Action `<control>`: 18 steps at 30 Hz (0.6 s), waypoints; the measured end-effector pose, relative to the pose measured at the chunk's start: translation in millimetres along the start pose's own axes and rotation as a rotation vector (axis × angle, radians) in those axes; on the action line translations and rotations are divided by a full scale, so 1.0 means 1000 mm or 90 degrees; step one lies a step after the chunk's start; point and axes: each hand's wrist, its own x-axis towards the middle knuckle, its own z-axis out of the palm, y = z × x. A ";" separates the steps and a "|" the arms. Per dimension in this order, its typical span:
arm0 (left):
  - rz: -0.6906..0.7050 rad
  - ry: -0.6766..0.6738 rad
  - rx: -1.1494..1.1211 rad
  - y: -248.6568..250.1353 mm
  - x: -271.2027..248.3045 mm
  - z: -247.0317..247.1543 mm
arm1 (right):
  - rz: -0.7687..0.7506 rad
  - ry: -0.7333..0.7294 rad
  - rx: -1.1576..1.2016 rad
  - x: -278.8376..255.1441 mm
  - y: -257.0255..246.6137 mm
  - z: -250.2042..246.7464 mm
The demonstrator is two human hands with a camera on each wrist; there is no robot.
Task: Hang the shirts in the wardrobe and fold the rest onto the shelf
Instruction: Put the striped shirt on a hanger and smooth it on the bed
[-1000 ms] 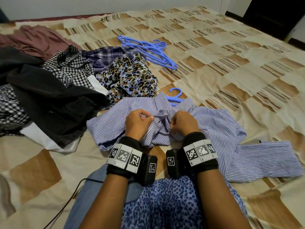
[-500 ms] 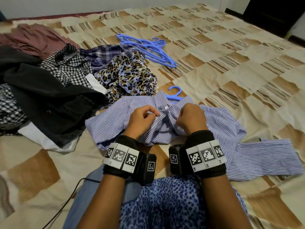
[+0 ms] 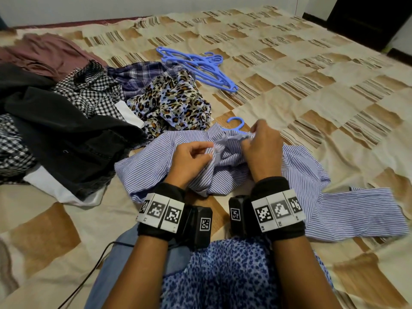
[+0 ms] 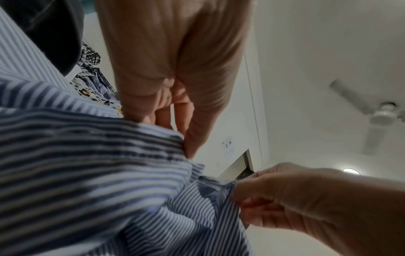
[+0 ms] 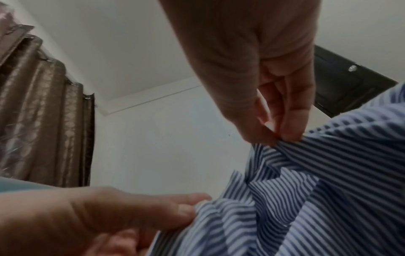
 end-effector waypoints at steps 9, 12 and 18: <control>0.043 0.030 -0.049 0.001 0.001 0.001 | -0.001 -0.244 0.293 -0.008 -0.018 0.010; 0.051 0.031 -0.039 -0.001 0.002 0.002 | 0.025 -0.290 0.342 -0.005 -0.013 0.007; 0.086 0.045 -0.020 -0.002 0.002 0.001 | 0.029 -0.200 0.300 -0.006 -0.012 0.013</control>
